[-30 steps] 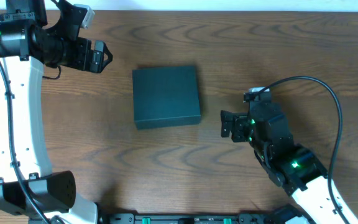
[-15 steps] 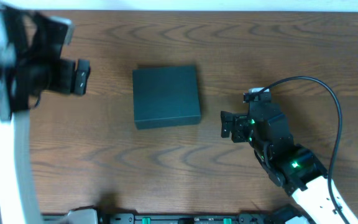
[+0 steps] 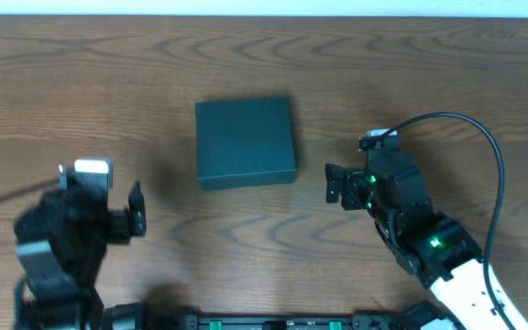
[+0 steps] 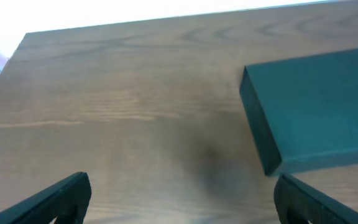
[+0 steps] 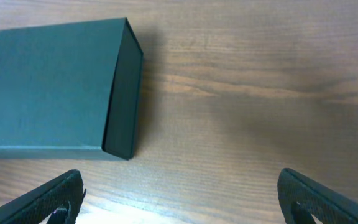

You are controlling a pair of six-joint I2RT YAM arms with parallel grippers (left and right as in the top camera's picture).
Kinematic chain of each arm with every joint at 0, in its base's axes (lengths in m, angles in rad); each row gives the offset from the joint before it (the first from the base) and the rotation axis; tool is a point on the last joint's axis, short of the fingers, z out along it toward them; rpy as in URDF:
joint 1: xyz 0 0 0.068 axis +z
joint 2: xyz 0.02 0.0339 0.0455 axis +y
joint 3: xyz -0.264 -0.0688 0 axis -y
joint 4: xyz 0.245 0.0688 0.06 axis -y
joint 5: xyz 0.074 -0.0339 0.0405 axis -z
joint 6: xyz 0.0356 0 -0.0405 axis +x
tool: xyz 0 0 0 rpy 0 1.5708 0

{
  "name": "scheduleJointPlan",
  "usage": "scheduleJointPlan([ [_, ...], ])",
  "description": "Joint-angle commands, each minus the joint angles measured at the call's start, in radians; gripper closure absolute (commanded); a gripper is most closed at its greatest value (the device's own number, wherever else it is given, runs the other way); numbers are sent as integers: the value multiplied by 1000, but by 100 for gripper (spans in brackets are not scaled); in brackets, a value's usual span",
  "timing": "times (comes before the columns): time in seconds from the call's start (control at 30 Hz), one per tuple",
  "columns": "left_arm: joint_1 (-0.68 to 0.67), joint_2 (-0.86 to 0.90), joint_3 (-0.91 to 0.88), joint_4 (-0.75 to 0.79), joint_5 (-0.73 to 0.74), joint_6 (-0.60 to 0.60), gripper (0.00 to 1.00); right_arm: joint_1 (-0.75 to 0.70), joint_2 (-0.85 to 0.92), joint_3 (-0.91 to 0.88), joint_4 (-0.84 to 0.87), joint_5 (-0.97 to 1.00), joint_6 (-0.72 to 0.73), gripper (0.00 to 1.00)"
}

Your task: Pack container

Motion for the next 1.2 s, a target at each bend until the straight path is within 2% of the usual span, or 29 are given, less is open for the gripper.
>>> scheduleJointPlan([
  [0.0,4,-130,-149,43,11,-75,5,-6,-1,8,-1,5,-11,1],
  [0.2,4,-343,-398,103,84,-121,5,-6,-1,8,-1,5,-11,1],
  [0.5,4,-475,-565,205,42,-249,5,-6,-1,8,-1,5,-11,1],
  [0.77,4,-497,-637,241,-16,-275,5,-6,-1,8,-1,5,-11,1],
  [0.93,4,-497,-712,346,-14,-305,5,-6,-1,8,-1,5,-11,1],
  [1.17,4,-512,-714,355,-27,-304,5,-6,-1,8,-1,5,-11,1],
])
